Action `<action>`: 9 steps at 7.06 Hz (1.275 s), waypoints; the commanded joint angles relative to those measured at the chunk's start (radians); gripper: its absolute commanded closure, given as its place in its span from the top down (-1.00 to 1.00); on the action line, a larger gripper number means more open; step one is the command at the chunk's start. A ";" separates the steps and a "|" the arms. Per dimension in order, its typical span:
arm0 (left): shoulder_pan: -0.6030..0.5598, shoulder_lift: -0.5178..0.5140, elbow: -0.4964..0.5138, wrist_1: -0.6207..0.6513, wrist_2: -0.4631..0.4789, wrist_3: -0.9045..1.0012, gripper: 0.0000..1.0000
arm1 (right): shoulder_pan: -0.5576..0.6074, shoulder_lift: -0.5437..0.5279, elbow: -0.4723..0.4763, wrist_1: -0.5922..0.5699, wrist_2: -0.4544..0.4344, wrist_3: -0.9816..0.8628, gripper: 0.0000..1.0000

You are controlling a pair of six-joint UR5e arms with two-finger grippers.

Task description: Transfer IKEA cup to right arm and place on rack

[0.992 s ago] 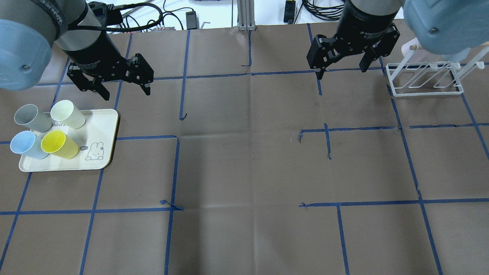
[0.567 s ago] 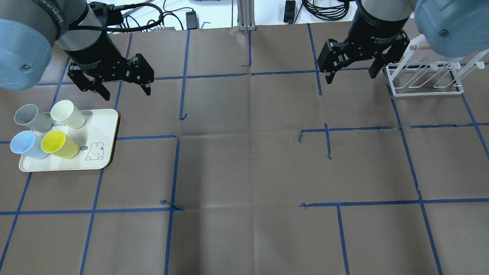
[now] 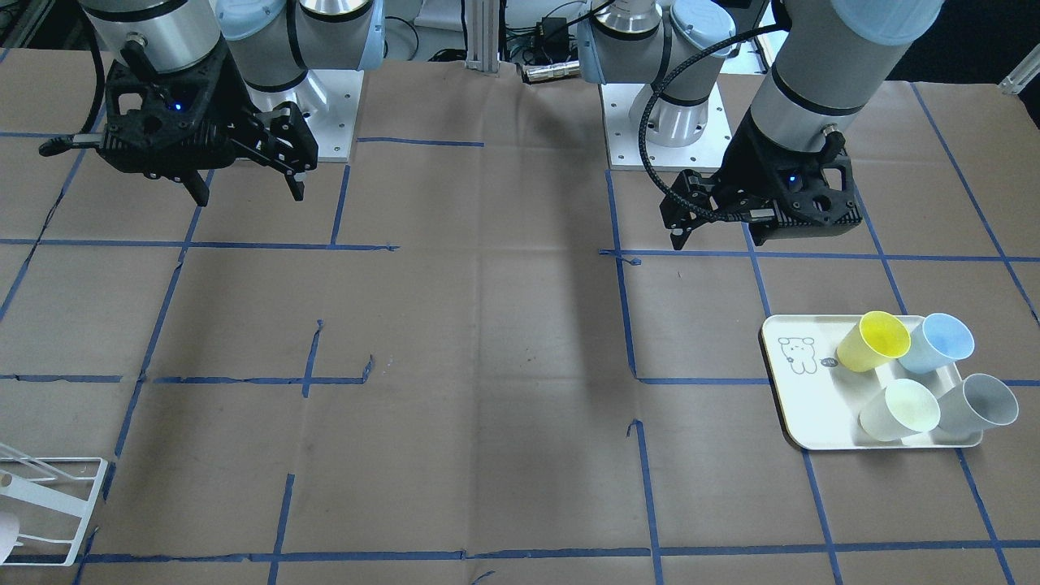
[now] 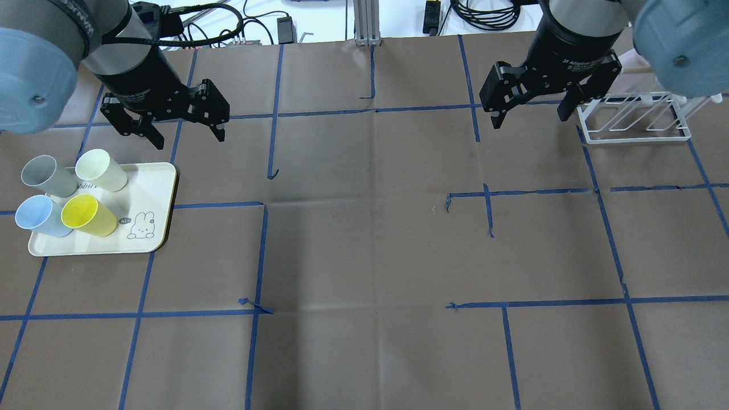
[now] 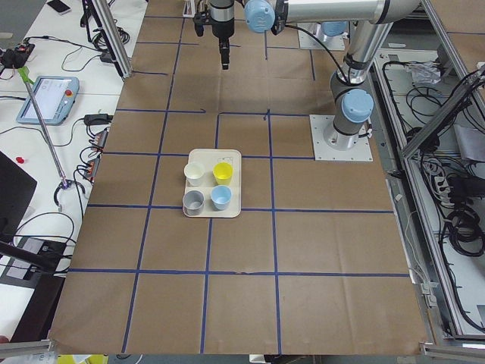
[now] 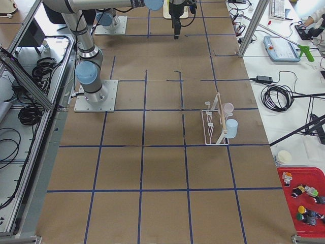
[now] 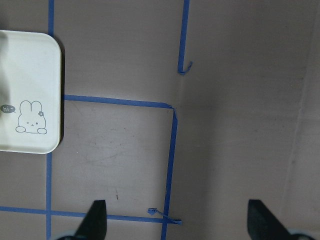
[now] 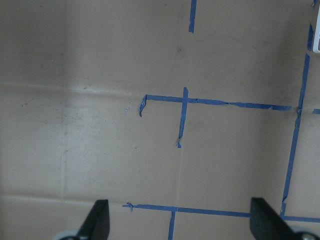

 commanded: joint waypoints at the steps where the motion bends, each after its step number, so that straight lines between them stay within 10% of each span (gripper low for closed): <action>1: 0.000 0.000 -0.001 0.000 0.000 0.000 0.99 | 0.000 -0.010 0.000 0.011 0.001 0.001 1.00; 9: 0.000 0.002 0.000 0.000 -0.001 0.000 0.99 | 0.000 -0.010 0.003 0.012 0.001 -0.001 1.00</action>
